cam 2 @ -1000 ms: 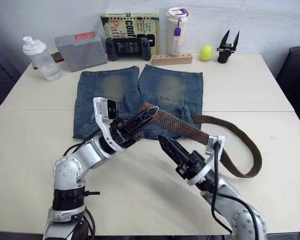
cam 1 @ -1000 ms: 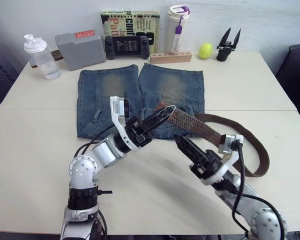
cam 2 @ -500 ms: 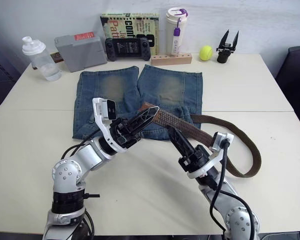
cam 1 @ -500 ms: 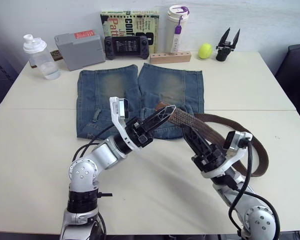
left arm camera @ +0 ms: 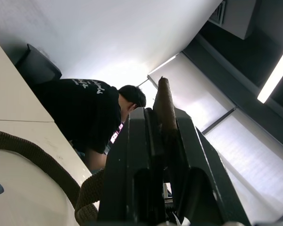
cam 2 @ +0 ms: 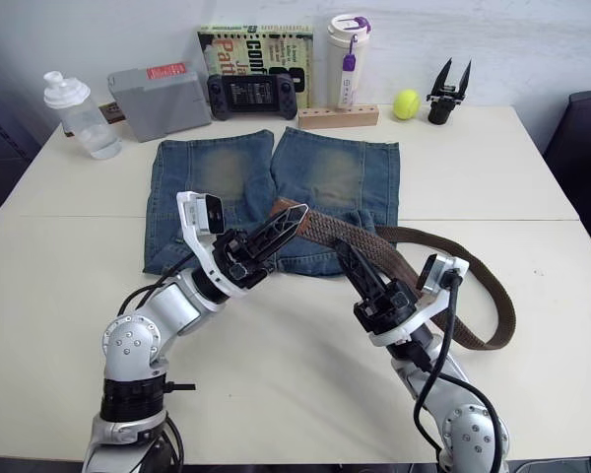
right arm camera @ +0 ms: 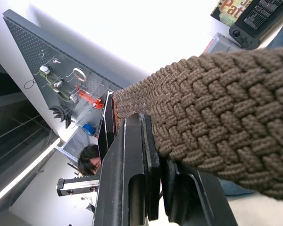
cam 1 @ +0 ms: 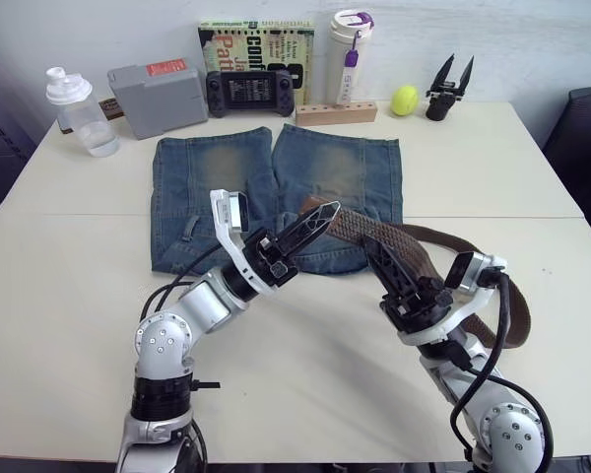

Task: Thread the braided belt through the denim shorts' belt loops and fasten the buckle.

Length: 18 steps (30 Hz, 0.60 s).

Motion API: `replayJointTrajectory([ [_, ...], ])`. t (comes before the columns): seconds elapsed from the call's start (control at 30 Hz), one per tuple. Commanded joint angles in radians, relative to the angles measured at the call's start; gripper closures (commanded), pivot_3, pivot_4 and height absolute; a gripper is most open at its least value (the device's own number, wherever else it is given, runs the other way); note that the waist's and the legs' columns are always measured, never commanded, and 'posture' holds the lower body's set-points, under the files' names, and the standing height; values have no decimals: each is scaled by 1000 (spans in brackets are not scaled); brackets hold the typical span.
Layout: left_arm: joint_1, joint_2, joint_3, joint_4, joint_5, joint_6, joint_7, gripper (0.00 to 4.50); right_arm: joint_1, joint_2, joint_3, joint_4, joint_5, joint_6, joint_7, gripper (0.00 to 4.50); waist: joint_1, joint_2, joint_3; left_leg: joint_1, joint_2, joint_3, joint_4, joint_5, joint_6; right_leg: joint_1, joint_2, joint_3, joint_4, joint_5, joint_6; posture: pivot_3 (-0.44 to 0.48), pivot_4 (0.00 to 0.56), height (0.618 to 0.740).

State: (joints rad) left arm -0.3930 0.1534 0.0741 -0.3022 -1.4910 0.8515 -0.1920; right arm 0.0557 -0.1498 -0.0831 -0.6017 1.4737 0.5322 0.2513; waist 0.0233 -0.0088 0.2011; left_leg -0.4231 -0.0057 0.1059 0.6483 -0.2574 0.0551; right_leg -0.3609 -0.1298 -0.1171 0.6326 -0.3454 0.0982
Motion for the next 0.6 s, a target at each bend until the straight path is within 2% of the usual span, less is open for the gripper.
replayJointTrajectory([
  [0.03,28,93,2,-51,-45,73,-61,3142,-14,-10,-47,-31,16,-42,-10,4500,-1,0,0,0,0,0,0,0,0,0,0,0,0,0,0,0,150,696],
  [0.1,34,179,12,-52,-26,109,-120,2495,-16,-38,-75,-29,32,-41,-14,4500,-3,1,0,0,0,1,-1,0,0,-1,0,1,0,0,0,0,150,696],
  [0.17,28,367,25,-22,88,141,-316,1736,-19,-105,-132,-26,69,-26,-20,4500,-4,1,1,0,0,1,-2,0,-1,-2,0,1,0,0,0,0,150,696],
  [0.2,27,463,17,-5,153,143,-424,1217,-21,-143,-159,-22,90,-18,-26,4500,-5,1,1,0,0,2,-2,0,-2,-3,0,2,1,-1,-1,0,150,696],
  [0.3,23,642,-29,31,286,112,-669,28,-14,-272,-220,-7,120,24,-15,4500,-4,2,1,-1,0,9,-4,1,-4,-11,0,8,6,-2,-3,0,150,696],
  [0.4,2,757,-120,58,485,4,-860,28,21,-431,-292,6,134,98,16,4500,3,3,1,-1,0,11,-7,1,-5,-14,-1,11,5,-2,-4,0,150,696],
  [0.47,-28,823,-193,123,669,-154,-1011,28,60,-526,-347,4,140,141,57,4500,4,3,1,-2,0,11,-10,0,-6,-15,-2,11,2,-2,-5,0,150,696],
  [0.53,-103,798,-229,237,827,-345,-1062,28,93,-595,-392,-6,139,168,90,4500,4,3,1,-2,0,12,-16,1,-7,-15,-2,10,-3,-1,-6,0,150,696],
  [0.6,-206,708,-246,337,928,-496,-1056,28,120,-648,-430,-17,136,191,103,4500,10,3,1,-2,0,12,-19,2,-8,-15,-2,9,-5,-1,-7,0,150,696],
])
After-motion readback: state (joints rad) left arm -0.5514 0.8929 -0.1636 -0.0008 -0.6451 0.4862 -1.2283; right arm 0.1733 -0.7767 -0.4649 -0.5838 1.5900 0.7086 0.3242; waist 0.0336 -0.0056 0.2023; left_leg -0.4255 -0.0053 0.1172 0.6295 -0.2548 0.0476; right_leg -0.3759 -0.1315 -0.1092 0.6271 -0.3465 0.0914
